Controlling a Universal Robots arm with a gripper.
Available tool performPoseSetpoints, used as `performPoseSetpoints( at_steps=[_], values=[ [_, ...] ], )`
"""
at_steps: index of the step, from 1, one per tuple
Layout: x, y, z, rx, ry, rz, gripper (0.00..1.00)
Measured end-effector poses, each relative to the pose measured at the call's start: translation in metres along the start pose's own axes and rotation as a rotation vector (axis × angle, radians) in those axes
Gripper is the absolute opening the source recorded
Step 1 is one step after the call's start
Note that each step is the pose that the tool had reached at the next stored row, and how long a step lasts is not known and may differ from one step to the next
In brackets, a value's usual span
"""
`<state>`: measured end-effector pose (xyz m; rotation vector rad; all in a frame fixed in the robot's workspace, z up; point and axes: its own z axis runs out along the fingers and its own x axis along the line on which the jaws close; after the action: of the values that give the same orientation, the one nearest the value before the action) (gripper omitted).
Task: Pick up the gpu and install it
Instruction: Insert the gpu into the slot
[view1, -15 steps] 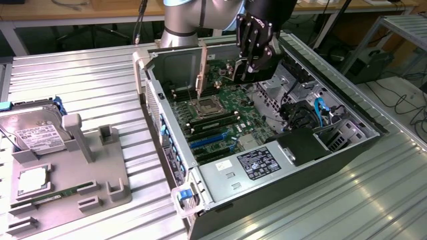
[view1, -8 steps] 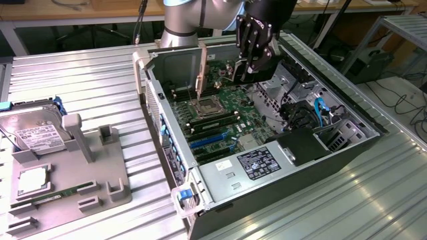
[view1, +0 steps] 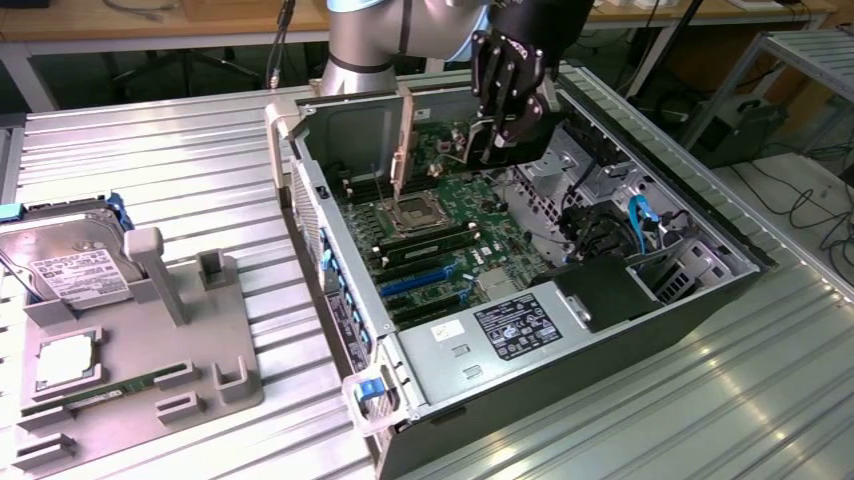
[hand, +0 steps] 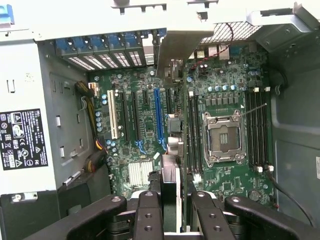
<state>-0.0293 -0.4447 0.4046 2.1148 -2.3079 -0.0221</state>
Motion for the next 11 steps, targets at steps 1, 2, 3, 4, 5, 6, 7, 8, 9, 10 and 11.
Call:
performPoseSetpoints(
  at_steps=[1,2,3,4,5,6,7,8,9,10,11],
  values=[
    [0.0000,0.0002,0.0001,0.0000,0.0002,-0.005,0.28],
    [0.0001,0.0005,0.0002,-0.0001,0.0003,-0.010,0.28],
    [0.0001,0.0008,0.0003,0.0000,0.0002,-0.015,0.28],
    [0.0002,0.0010,0.0004,0.0000,0.0003,-0.021,0.28],
    [0.0002,0.0011,0.0005,0.0000,0.0004,-0.026,0.28],
    [0.0002,0.0011,0.0005,0.0000,0.0005,-0.031,0.28],
    [0.0002,0.0011,0.0006,0.0000,0.0006,-0.033,0.28],
    [0.0002,0.0011,0.0007,0.0000,0.0005,-0.033,0.28],
    [0.0002,0.0011,0.0010,0.0000,0.0004,-0.033,0.28],
    [0.0002,0.0011,0.0013,0.0000,-0.0001,-0.033,0.28],
    [0.0002,0.0011,0.0014,-0.0001,-0.0001,-0.033,0.28]
  ],
)
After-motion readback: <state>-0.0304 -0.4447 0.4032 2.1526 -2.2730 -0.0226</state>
